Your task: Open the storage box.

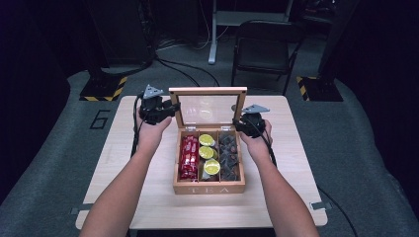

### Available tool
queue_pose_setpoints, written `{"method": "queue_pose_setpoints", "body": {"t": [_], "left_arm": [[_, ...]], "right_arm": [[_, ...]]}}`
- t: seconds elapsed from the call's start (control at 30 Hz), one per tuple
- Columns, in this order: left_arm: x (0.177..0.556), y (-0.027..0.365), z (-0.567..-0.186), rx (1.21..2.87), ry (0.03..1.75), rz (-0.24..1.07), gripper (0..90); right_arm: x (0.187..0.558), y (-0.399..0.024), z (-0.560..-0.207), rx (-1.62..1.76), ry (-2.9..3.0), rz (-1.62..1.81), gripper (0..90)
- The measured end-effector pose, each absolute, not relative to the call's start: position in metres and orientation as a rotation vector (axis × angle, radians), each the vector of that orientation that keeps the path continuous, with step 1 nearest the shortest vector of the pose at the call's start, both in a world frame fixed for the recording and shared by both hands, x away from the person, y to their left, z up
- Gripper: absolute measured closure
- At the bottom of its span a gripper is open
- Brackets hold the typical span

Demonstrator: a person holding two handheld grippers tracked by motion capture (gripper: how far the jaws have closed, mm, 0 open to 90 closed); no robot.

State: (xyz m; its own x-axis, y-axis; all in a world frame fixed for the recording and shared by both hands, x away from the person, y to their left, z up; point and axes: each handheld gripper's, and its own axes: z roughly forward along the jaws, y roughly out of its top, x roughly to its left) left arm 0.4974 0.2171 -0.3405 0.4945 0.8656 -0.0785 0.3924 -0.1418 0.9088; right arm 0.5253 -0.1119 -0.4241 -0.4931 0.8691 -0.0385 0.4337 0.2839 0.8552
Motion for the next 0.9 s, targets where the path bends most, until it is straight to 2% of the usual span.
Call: {"method": "queue_pose_setpoints", "body": {"t": [0.27, 0.5, 0.9], "left_arm": [[0.496, 0.216, -0.341, 1.77, 1.059, 0.605, 61.3], [0.494, 0.212, -0.343, 1.775, 1.052, 0.612, 52.8], [0.49, 0.223, -0.348, 1.783, 1.052, 0.626, 49.3]], "right_arm": [[0.525, -0.111, -0.424, 1.167, 2.051, 1.121, 64.3], [0.525, -0.111, -0.424, 1.18, 2.045, 1.122, 64.3], [0.525, -0.111, -0.423, 1.187, 2.047, 1.12, 64.3]]}}
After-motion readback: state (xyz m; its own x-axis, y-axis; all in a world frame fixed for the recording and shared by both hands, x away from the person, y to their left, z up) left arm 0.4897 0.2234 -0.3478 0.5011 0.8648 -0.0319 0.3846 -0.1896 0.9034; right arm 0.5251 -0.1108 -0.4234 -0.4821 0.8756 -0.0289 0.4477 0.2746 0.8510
